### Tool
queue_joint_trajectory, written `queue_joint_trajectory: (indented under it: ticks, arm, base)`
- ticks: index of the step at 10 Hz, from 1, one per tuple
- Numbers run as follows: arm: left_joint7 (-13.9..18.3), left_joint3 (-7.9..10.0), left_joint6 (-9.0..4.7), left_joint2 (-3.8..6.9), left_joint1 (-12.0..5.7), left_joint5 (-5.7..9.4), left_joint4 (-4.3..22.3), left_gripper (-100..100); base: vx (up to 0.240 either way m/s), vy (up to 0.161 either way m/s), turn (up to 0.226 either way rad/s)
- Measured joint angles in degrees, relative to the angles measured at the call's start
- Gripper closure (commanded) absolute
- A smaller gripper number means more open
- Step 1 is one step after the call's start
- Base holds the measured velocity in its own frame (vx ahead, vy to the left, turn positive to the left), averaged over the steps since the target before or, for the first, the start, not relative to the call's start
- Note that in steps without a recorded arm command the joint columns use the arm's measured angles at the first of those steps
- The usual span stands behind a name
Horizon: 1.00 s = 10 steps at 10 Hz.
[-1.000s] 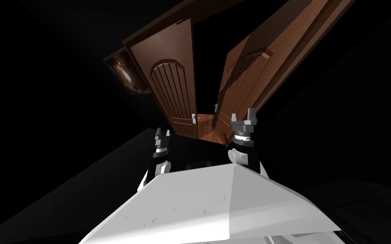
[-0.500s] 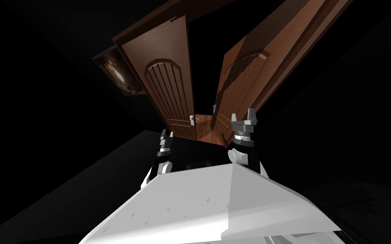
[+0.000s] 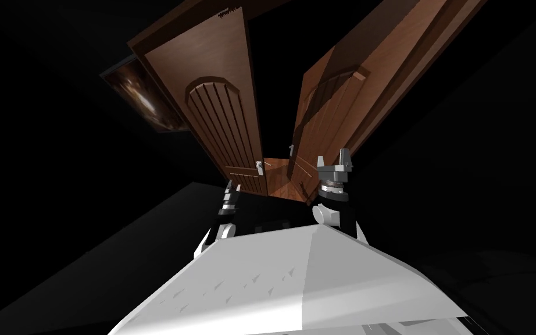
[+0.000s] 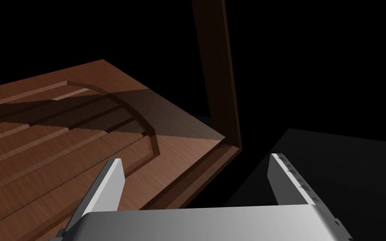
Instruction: Push the door open
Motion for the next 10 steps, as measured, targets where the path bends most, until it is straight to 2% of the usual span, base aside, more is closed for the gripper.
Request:
queue_joint_trajectory:
  ticks: [2,3,4,5,6,7,8,9,10]
  arm:
    - [-0.21,-0.96,0.23,0.92,-0.89,0.74,2.16,-100]
    - [-0.43,-1.67,0.65,1.54,-1.90,1.40,3.84,-100]
    - [-0.67,-2.69,0.75,2.63,-1.91,2.12,5.32,-100]
    - [-0.70,-3.82,0.26,3.90,-2.06,2.84,7.42,-100]
    - [-0.64,-4.38,0.63,5.41,-2.24,3.85,8.36,-100]
    - [-0.69,-5.20,0.92,6.43,-2.79,4.59,10.00,-100]
    - [-1.04,-6.04,1.26,7.09,-3.00,5.21,11.11,-100]
    - [-1.63,-6.56,2.21,7.57,-3.04,5.84,11.31,-100]
    - [-1.65,-6.88,2.35,8.08,-3.40,6.14,12.17,-100]
  base:
    - [0.112,-0.039,-0.057]
    - [0.207,-0.068,-0.097]
    - [0.228,-0.049,-0.114]
    - [0.219,-0.031,-0.117]
    - [0.198,-0.041,-0.082]
    - [0.197,-0.041,-0.062]
    - [0.183,-0.054,-0.074]
    - [0.134,-0.024,-0.015]
    - [0.118,-0.002,-0.034]
